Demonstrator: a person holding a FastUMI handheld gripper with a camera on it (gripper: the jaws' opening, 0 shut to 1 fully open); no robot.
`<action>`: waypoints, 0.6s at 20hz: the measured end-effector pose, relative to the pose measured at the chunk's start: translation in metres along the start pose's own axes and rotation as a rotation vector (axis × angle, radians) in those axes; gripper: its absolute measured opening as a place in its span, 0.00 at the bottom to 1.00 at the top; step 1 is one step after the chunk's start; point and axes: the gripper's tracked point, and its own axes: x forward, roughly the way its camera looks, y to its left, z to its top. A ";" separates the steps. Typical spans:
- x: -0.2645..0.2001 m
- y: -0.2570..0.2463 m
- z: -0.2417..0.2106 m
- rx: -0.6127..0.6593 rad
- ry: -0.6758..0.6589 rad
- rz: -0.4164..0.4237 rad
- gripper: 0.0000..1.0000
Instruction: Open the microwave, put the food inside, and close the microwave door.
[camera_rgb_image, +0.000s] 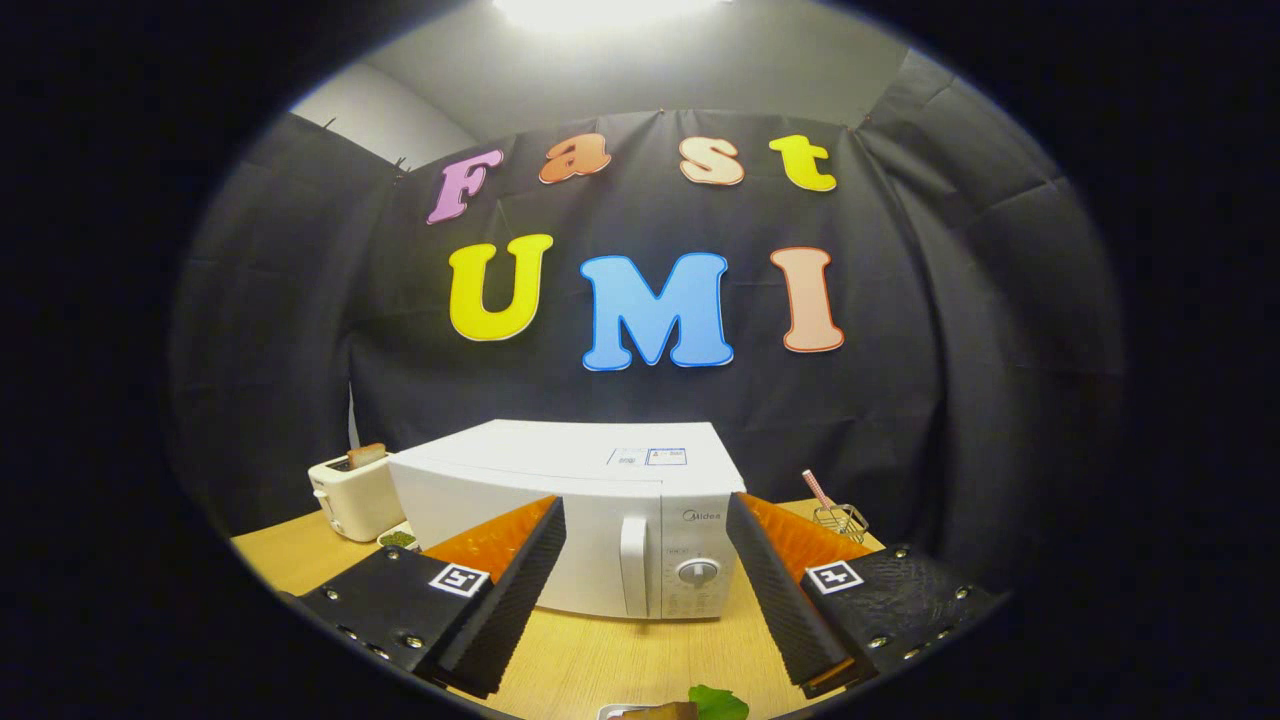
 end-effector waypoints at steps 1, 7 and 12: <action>0.008 0.005 -0.008 0.004 0.016 0.001 1.00; 0.061 0.014 -0.044 0.017 0.088 -0.039 0.97; 0.091 0.009 -0.070 0.003 0.140 -0.075 0.94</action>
